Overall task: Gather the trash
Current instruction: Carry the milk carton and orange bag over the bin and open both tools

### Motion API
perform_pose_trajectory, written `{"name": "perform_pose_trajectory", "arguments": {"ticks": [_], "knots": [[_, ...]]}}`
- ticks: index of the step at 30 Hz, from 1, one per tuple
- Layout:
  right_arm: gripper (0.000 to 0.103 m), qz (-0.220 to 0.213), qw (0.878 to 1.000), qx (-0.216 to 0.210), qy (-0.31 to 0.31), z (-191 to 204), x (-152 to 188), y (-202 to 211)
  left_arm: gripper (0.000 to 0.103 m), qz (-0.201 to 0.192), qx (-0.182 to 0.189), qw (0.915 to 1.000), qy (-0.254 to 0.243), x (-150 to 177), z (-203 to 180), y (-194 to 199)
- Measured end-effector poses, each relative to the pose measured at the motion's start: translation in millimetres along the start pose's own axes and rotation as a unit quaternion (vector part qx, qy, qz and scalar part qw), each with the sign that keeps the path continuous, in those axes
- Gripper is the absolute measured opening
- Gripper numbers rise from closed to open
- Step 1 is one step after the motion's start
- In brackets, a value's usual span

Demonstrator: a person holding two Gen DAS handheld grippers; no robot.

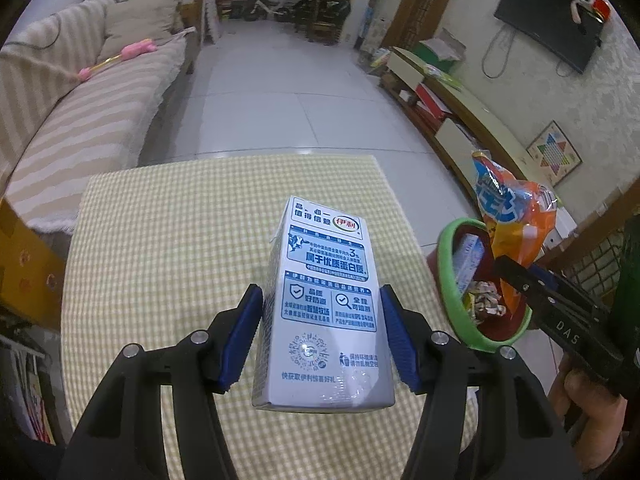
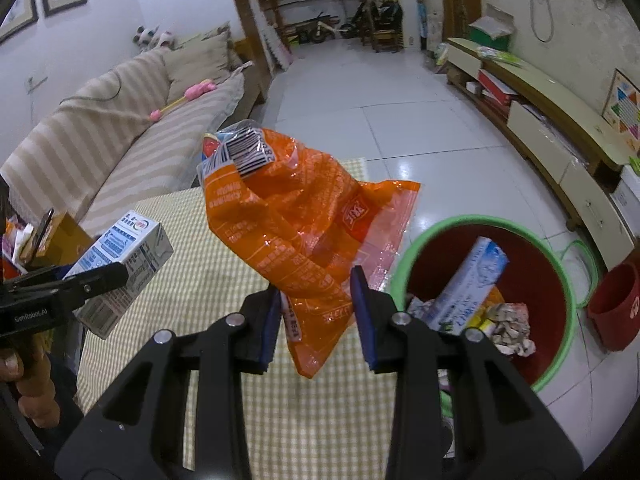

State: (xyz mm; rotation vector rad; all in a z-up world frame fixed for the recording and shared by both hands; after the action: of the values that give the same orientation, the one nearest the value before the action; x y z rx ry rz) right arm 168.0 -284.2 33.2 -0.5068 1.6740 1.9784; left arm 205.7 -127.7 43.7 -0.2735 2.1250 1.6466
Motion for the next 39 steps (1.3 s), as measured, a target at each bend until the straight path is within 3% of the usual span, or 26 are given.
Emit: {"name": "perform_pose_trajectory", "arguments": {"ticks": [22,31,39], "knots": [[0.032,-0.026,0.992,0.047,-0.116,-145.1,15.0,40.3,0.056,0.012,0.067,0.9908,-0.117,-37.1,-170.6,-37.4],[0.032,-0.011,0.986,0.041,-0.159,-184.7,25.3,31.6,0.056,0.03,0.107,0.9867,-0.118,-38.7,-210.7,-59.3],[0.032,0.003,0.985,0.029,-0.172,-194.8,28.9,15.7,0.056,0.041,0.108,0.9863,-0.117,-39.8,-224.2,-77.3]]}}
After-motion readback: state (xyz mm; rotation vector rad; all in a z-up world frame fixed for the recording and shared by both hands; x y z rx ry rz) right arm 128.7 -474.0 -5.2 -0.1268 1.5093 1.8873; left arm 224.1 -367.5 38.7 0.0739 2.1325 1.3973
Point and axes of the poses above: each gripper's, at about its wrist camera, not at the fingertips, and y roughly against the way its jaws point, z to its left, x to its underside, the point moved 2 cm from there along -y, roughly the way its jaws point, and after that the axes turned 6 degrees about z, right-handed, at the moved point
